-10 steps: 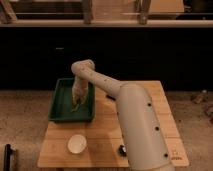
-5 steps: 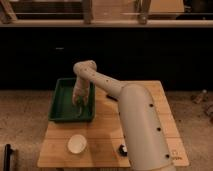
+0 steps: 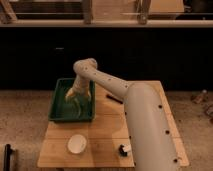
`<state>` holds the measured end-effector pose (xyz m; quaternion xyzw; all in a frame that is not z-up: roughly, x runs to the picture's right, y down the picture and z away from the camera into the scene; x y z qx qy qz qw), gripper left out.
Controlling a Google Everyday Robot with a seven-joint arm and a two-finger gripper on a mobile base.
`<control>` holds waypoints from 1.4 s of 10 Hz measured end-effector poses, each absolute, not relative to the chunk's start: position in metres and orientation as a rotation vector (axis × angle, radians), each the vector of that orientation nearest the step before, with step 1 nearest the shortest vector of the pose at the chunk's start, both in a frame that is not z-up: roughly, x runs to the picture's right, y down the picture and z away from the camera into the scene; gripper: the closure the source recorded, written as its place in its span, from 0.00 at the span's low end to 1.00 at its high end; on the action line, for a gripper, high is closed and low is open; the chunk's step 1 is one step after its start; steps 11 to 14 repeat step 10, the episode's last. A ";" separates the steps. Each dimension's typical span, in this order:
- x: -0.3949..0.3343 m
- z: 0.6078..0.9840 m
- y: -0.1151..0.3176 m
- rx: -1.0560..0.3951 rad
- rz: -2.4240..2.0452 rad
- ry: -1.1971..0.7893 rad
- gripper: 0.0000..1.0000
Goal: Place pepper in tray
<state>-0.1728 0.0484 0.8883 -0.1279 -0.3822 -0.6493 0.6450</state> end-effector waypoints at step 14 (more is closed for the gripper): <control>-0.182 0.852 0.016 -0.186 -1.520 -0.818 0.20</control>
